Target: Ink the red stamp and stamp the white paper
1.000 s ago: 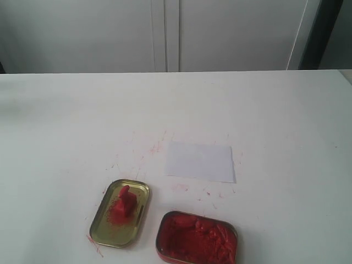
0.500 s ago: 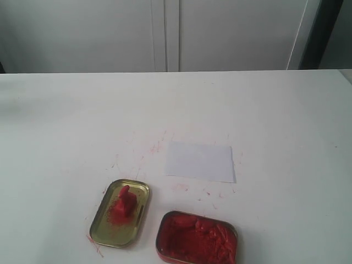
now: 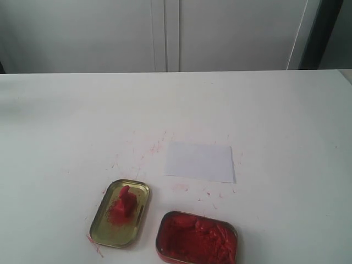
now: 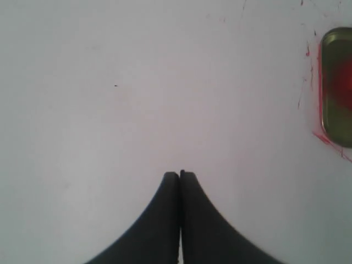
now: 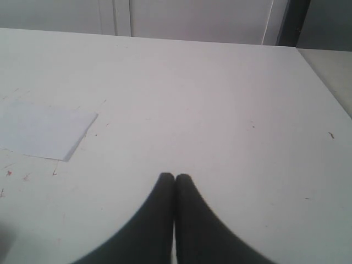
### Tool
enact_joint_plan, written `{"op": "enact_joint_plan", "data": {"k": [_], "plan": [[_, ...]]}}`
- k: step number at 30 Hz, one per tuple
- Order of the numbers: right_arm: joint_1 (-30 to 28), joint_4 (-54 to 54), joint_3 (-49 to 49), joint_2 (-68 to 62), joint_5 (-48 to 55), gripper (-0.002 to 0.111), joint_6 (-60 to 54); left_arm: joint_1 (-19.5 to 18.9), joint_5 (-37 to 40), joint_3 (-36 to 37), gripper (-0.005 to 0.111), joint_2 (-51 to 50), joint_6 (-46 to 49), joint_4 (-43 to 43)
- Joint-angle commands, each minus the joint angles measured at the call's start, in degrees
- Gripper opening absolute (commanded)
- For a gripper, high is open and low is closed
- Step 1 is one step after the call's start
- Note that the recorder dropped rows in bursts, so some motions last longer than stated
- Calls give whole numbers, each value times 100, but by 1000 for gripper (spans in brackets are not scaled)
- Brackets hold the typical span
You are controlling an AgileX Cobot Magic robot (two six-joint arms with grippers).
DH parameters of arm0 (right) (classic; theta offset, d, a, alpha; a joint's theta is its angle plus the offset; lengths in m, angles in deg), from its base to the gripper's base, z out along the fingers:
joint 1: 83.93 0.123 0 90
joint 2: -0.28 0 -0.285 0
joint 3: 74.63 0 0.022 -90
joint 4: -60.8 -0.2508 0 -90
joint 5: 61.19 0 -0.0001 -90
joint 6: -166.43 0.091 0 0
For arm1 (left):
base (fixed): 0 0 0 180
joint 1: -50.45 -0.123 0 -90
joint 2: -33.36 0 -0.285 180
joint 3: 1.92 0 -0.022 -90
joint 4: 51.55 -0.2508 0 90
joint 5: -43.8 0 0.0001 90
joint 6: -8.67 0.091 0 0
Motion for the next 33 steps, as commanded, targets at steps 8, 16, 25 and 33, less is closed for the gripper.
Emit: {"op": "enact_joint_plan", "data": {"k": [8, 16, 25, 33], "plan": [[-40, 0, -33, 30, -84, 0, 113, 671, 688, -1280, 0, -1704, 324, 529], [-40, 0, -33, 30, -84, 0, 129, 1453, 907, -1904, 0, -2512, 170, 529], [-40, 0, -33, 30, -84, 0, 129, 2359, 1023, -2493, 0, -3395, -351, 235], [-40, 0, -33, 30, -84, 0, 129, 3109, 999, -3113, 0, -4209, -628, 167]]}}
